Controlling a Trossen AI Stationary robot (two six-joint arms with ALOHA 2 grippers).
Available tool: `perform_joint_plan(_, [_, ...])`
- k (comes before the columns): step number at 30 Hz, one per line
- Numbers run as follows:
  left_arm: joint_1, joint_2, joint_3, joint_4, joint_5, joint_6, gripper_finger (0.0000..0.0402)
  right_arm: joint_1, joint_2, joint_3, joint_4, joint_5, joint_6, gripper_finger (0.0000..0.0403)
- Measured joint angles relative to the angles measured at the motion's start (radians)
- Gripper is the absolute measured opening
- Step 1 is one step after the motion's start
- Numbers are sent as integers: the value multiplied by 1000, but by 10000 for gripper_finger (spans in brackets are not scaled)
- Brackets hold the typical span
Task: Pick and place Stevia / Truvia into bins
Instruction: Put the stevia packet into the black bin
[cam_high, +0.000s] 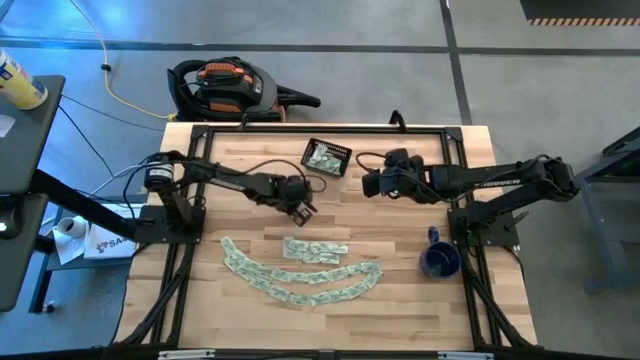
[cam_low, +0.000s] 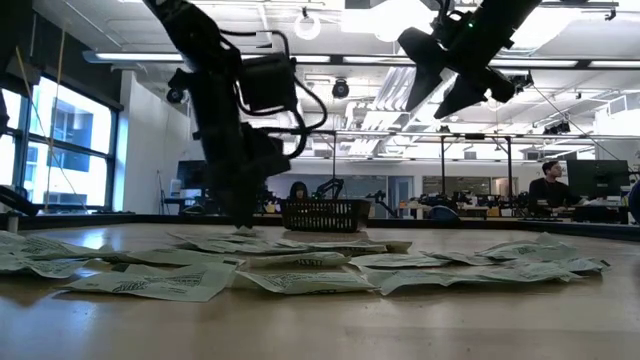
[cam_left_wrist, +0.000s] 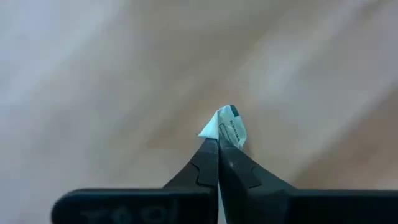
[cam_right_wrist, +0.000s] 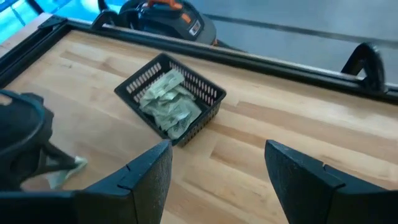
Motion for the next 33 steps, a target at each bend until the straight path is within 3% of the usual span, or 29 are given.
perform_joint_plan(6, [78, -110, 82, -28, -2, 101, 21, 19, -26, 0, 6, 107, 24, 245])
perform_joint_plan(12, [171, -128, 223, -14, -3, 235, 22, 9, -75, 0, 1, 173, -17, 245])
perform_joint_plan(23, [349, 118, 512, -29, 61, 423, 26, -36, -114, 1, -30, 182, -89, 245])
perform_joint_plan(33, [379, 261, 566, -93, 116, 403, 73, -35, -112, 1, -70, 189, -89, 245])
